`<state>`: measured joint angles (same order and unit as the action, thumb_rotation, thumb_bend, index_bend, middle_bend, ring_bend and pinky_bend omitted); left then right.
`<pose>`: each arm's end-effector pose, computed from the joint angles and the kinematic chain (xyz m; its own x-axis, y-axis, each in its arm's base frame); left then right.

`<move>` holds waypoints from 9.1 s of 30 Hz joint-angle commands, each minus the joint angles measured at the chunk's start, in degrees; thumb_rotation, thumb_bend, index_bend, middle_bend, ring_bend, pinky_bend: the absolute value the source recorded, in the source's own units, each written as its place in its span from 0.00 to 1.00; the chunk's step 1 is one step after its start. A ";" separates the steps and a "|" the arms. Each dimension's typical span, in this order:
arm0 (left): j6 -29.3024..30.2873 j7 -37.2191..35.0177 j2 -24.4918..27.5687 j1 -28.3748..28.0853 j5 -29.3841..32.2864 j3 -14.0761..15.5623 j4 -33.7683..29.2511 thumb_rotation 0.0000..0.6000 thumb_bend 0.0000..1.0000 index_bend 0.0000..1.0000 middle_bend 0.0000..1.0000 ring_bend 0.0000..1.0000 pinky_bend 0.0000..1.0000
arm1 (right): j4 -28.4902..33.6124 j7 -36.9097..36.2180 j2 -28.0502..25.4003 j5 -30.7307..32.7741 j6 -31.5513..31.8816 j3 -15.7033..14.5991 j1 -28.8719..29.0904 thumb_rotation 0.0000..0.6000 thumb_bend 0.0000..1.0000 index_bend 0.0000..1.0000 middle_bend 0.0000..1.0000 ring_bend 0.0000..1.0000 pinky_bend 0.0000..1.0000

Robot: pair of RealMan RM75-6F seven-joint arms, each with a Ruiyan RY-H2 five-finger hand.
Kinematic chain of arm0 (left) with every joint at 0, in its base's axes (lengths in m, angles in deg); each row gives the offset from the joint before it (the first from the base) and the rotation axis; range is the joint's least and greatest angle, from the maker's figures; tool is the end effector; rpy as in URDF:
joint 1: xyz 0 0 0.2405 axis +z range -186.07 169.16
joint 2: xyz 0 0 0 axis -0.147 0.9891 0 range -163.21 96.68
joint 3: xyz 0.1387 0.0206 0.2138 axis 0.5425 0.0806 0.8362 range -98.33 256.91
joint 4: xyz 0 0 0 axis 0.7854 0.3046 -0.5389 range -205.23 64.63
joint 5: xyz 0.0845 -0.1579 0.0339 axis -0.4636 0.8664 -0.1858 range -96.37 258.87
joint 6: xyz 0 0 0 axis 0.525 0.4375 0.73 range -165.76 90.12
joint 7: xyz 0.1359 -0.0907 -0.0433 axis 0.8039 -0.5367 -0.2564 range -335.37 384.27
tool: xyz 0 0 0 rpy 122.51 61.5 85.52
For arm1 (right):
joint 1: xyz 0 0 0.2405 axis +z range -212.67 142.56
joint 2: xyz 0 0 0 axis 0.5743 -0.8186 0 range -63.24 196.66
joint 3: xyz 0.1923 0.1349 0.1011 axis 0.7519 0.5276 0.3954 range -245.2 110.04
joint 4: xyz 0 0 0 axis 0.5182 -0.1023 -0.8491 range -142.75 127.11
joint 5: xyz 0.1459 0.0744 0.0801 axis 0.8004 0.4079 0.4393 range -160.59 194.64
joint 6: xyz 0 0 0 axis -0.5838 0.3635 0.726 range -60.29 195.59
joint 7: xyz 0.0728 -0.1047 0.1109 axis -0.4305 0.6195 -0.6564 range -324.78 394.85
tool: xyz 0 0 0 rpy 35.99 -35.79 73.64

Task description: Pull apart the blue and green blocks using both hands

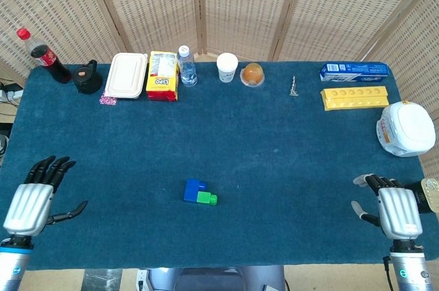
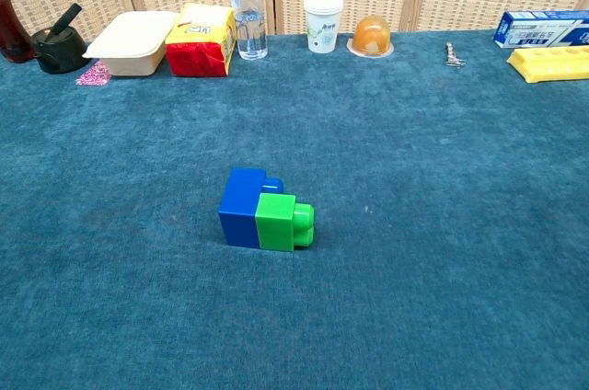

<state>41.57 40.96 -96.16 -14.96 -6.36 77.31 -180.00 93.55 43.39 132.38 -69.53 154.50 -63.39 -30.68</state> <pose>-0.2380 0.2012 0.1515 0.4133 0.1081 0.9041 0.9084 -0.1180 -0.4012 -0.2659 -0.2027 0.1731 0.3587 0.0374 0.9327 -0.9328 -0.0238 0.3597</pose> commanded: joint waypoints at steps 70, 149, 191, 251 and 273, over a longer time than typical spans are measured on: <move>-33.18 15.64 -24.16 -45.16 35.55 -1.24 12.48 0.64 0.43 0.38 0.31 0.25 0.34 | -0.33 -4.78 -2.01 -2.53 8.05 -0.14 -6.09 1.00 0.28 0.40 0.45 0.49 0.44; -45.19 -2.09 -23.65 -70.11 37.07 -9.17 25.73 0.63 0.46 0.45 0.36 0.31 0.37 | 0.50 -17.33 15.37 24.31 -22.60 10.59 18.33 1.00 0.19 0.37 0.45 0.56 0.59; -39.00 2.36 -29.82 -72.04 42.67 -9.63 27.93 0.61 0.46 0.45 0.36 0.31 0.37 | 0.09 -13.81 16.25 33.32 -27.41 13.03 22.78 1.00 0.19 0.41 0.49 0.62 0.65; -36.80 3.36 -31.63 -68.84 41.58 -12.28 28.15 0.61 0.45 0.45 0.36 0.31 0.37 | -0.73 -13.04 17.33 38.34 -24.09 14.59 22.68 1.00 0.22 0.61 0.65 0.82 0.74; -37.34 0.89 -24.16 -64.78 39.38 -10.42 23.36 0.61 0.45 0.45 0.36 0.30 0.37 | 0.76 -12.69 12.13 35.05 -26.74 10.08 19.83 1.00 0.22 0.60 0.62 0.77 0.73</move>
<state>4.22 42.04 -120.55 -79.98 33.21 66.67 -156.40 94.09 30.56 144.82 -34.19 128.17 -52.93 -10.75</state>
